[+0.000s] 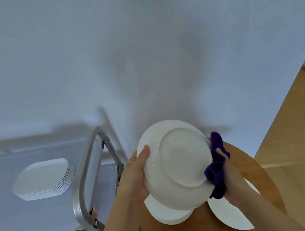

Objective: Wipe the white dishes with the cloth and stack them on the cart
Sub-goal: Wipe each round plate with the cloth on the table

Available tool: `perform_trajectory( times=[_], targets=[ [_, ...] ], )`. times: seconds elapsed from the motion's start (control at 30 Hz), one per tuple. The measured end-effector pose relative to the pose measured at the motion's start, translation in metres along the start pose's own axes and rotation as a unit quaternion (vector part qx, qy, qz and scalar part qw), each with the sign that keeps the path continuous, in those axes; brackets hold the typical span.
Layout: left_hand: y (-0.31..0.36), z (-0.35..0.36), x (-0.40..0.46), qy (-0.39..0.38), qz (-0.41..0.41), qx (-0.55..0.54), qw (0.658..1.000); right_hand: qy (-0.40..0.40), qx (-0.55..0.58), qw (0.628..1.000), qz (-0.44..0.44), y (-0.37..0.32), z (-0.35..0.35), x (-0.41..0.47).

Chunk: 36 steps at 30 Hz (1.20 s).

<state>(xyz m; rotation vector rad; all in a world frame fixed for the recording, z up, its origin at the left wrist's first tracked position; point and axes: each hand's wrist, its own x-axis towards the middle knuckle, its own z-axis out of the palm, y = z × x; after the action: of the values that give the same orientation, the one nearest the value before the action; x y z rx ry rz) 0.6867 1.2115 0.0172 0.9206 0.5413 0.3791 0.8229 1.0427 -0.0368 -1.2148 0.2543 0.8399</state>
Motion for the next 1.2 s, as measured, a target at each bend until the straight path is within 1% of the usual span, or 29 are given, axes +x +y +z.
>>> perform_trajectory(
  times=[0.03,0.07,0.1,0.13,0.2,0.27,0.3,0.33,0.4,0.43,0.47,0.53,0.57,0.63,0.67,0.73,0.77,0.9,0.97,1.03,1.2],
  targets=[
    [0.003,0.003,-0.001,-0.001,0.015,0.022,1.0,0.056,-0.037,0.998,-0.01,0.0,0.001,0.005],
    [0.006,0.006,-0.003,-0.004,0.03,0.046,0.998,0.093,-0.072,0.992,-0.04,-0.002,0.004,0.009],
    [0.009,0.009,-0.004,-0.006,0.044,0.079,0.996,0.108,-0.1,0.985,-0.088,-0.006,0.01,0.012],
    [0.01,0.013,-0.006,-0.005,0.054,0.122,0.991,0.107,-0.123,0.977,-0.137,-0.014,0.018,0.013],
    [0.009,0.019,-0.007,0.008,0.072,0.225,0.972,0.074,-0.151,0.96,-0.225,-0.032,0.04,0.008],
    [0.004,0.021,-0.006,0.021,0.08,0.309,0.948,0.006,-0.186,0.929,-0.321,-0.047,0.063,-0.005],
    [0.002,0.022,-0.006,0.022,0.081,0.328,0.941,-0.029,-0.222,0.903,-0.368,-0.048,0.073,-0.011],
    [0.002,0.021,-0.008,0.015,0.081,0.338,0.937,-0.059,-0.28,0.866,-0.411,-0.046,0.081,-0.017],
    [0.003,0.019,-0.01,-0.011,0.087,0.352,0.932,-0.094,-0.419,0.764,-0.481,-0.032,0.092,-0.024],
    [0.004,0.018,-0.012,-0.022,0.087,0.35,0.932,-0.101,-0.467,0.725,-0.496,-0.027,0.097,-0.024],
    [0.006,0.016,-0.015,-0.03,0.084,0.342,0.936,-0.102,-0.493,0.712,-0.49,-0.026,0.102,-0.022],
    [0.009,0.015,-0.022,-0.048,0.073,0.328,0.941,-0.09,-0.513,0.725,-0.452,-0.036,0.108,-0.014],
    [0.009,0.014,-0.025,-0.056,0.066,0.322,0.943,-0.089,-0.511,0.742,-0.425,-0.043,0.108,-0.009],
    [0.012,0.012,-0.033,-0.059,0.061,0.3,0.95,-0.119,-0.452,0.801,-0.375,-0.055,0.103,-0.003],
    [0.014,0.012,-0.036,-0.054,0.063,0.286,0.955,-0.136,-0.412,0.823,-0.367,-0.057,0.099,-0.001],
    [0.019,0.011,-0.04,-0.041,0.07,0.256,0.963,-0.149,-0.351,0.851,-0.361,-0.055,0.087,0.004],
    [0.022,0.011,-0.042,-0.036,0.072,0.243,0.967,-0.149,-0.328,0.867,-0.345,-0.054,0.08,0.006],
    [0.034,0.011,-0.041,-0.009,0.081,0.176,0.981,-0.159,-0.259,0.924,-0.23,-0.044,0.052,0.011],
    [0.037,0.013,-0.038,0.003,0.08,0.129,0.988,-0.164,-0.212,0.945,-0.19,-0.036,0.041,0.011],
    [0.034,0.015,-0.034,0.014,0.073,0.108,0.991,-0.16,-0.168,0.956,-0.178,-0.032,0.035,0.01],
    [0.021,0.022,-0.027,0.058,0.034,0.051,0.996,-0.117,-0.102,0.977,-0.148,-0.028,0.022,0.008]
  ],
)
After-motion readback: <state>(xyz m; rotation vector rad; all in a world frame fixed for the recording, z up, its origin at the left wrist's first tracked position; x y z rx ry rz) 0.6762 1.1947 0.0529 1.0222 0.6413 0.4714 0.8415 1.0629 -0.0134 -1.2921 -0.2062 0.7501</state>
